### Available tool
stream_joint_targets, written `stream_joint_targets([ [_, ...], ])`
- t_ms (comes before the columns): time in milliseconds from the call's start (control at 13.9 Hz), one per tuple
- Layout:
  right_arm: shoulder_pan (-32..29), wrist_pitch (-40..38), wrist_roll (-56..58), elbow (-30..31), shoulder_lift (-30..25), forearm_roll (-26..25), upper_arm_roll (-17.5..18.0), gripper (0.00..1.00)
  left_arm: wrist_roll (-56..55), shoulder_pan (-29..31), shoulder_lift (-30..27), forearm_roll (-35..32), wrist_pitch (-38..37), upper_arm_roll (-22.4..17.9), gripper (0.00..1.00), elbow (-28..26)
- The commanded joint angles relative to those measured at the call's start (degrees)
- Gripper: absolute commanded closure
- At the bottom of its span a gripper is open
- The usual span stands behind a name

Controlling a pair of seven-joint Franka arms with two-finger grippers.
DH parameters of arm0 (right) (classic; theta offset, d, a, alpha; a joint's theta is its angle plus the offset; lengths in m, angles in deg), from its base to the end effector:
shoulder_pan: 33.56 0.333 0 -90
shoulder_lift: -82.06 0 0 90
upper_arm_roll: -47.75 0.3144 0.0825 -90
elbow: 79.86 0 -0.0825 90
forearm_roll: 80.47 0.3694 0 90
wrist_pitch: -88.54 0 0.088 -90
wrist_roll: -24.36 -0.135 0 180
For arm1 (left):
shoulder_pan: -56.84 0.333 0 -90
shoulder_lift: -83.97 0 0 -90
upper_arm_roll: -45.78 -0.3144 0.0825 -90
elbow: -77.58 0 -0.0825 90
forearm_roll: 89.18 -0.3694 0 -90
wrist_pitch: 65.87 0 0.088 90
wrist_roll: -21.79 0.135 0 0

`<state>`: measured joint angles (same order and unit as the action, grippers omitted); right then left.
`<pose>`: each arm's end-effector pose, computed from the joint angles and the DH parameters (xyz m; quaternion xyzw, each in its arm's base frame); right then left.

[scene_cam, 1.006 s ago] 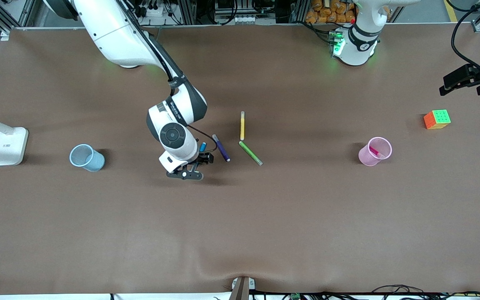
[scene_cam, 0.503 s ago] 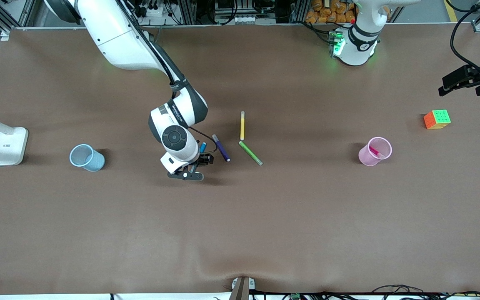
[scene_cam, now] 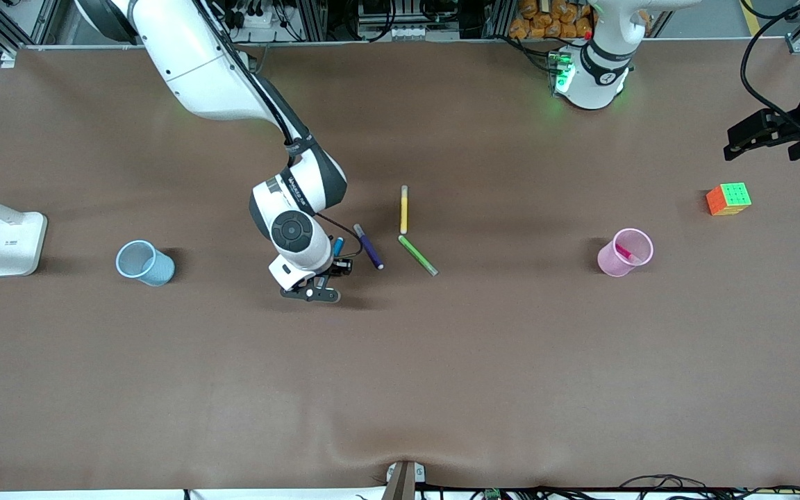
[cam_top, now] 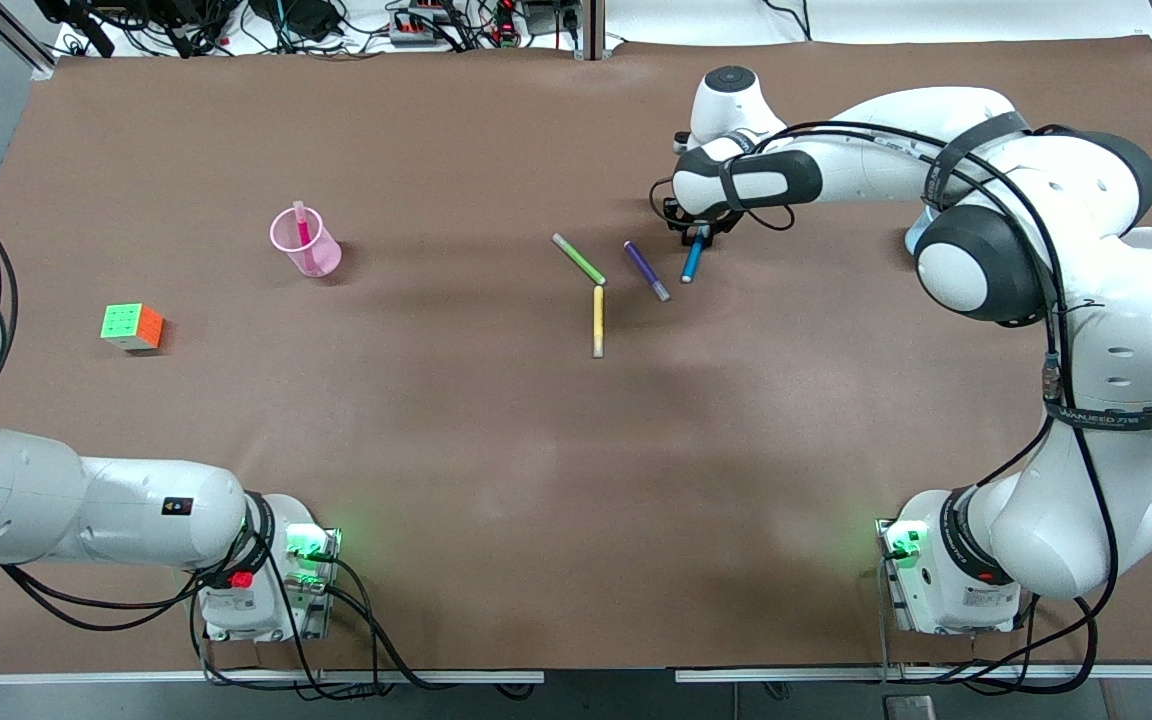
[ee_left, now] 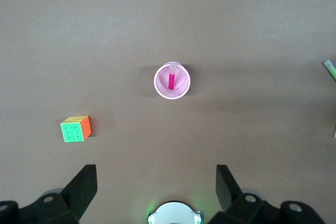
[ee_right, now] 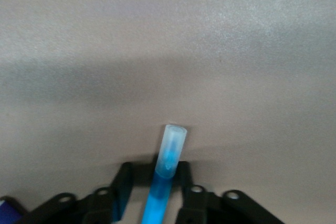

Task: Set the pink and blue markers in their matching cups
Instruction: 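Lift the blue marker and carry it over the light-blue cup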

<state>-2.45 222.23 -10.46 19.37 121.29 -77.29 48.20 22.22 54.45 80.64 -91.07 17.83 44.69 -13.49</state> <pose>0.5495 0.3396 0.1608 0.9977 -0.0492 -0.0467 0.0046 0.5082 -0.0065 0.6079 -0.9992 0.0139 0.0351 0.0162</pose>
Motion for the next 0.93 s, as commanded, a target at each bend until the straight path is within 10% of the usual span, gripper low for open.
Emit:
stream_joint_targets([
  [0, -0.17, 0.17, -0.7, 0.17, -0.03, -0.72, -0.19, 1.0, 0.8, 0.37, 0.25, -1.09, -0.56, 0.03, 0.0, 0.89],
  [862, -5.44, -14.67, 22.91, -3.26, -8.46, -0.72, -0.37, 1.0, 0.8, 0.37, 2.1, -0.92, -0.65, 0.03, 0.0, 3.0],
])
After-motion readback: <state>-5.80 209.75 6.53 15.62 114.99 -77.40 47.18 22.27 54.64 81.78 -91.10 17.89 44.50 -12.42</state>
